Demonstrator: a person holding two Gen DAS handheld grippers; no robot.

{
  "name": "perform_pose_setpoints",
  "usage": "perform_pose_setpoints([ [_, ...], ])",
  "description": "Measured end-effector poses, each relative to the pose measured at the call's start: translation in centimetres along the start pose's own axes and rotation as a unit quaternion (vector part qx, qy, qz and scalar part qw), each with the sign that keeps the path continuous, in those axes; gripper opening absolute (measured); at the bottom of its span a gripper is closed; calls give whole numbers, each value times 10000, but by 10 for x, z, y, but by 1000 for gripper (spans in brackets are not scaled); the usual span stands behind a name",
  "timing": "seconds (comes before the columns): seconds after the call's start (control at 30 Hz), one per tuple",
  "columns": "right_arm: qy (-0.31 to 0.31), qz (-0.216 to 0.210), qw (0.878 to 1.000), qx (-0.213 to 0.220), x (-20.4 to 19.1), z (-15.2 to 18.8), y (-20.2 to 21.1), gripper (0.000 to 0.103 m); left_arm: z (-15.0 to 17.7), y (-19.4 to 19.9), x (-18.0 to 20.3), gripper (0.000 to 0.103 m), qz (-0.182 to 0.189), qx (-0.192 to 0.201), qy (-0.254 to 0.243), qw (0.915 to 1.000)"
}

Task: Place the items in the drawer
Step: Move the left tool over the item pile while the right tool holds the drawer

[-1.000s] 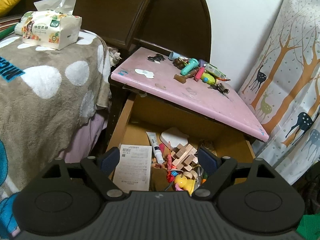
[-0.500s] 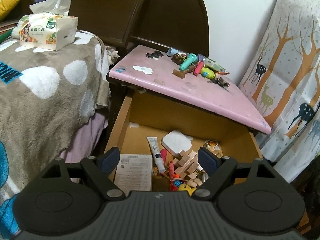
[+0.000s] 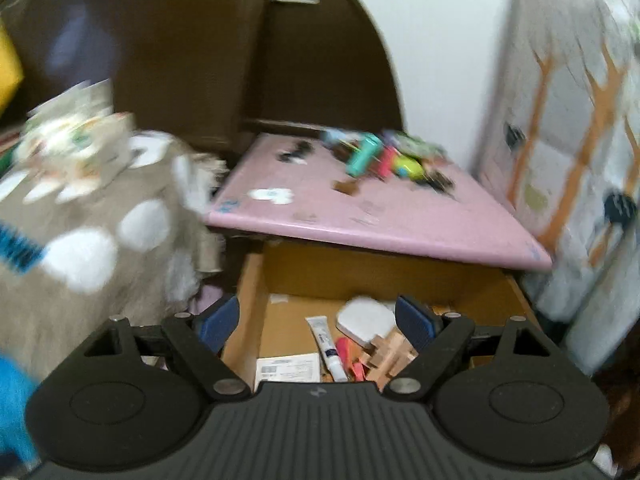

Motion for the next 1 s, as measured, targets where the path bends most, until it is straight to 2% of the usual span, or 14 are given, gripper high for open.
perform_pose_setpoints([
  [0.07, -69, -59, 10000, 19, -4, -2, -3, 65, -18, -10, 15, 86, 175, -91, -196, 9996],
  [0.1, -47, -61, 10000, 9, -7, -2, -4, 70, -28, -15, 23, 86, 239, -89, -343, 9991],
  [0.2, 57, -56, 10000, -1, -15, -2, -7, 77, -54, -38, 47, 86, 210, 44, -698, 9973],
  [0.5, 60, -19, 9999, 115, -20, -1, -13, 78, -97, -118, 96, 86, 114, -2, -1157, 9932],
  [0.67, 8, -5, 10000, 97, -20, -3, -14, 78, -107, -154, 111, 86, 8, -21, -1332, 9911],
  [0.77, -17, -18, 10000, 45, -20, -5, -14, 78, -114, -176, 116, 75, -47, -77, -1353, 9908],
  [0.9, 20, -19, 10000, 5, -21, -6, -14, 79, -121, -205, 120, 71, -152, -146, -1464, 9890],
  [1.0, 55, -20, 10000, -4, -22, -5, -15, 80, -127, -227, 122, 61, -210, -203, -1531, 9878],
])
Point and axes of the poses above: each gripper's, at about its wrist camera, not at the fingertips, and y roughly against the way its jaws point, x to its right, z to its underside, the point moved 4 cm from there along -y, roughly the way its jaws point, and after that the axes turned 11 degrees about y, right-handed, at the moved point
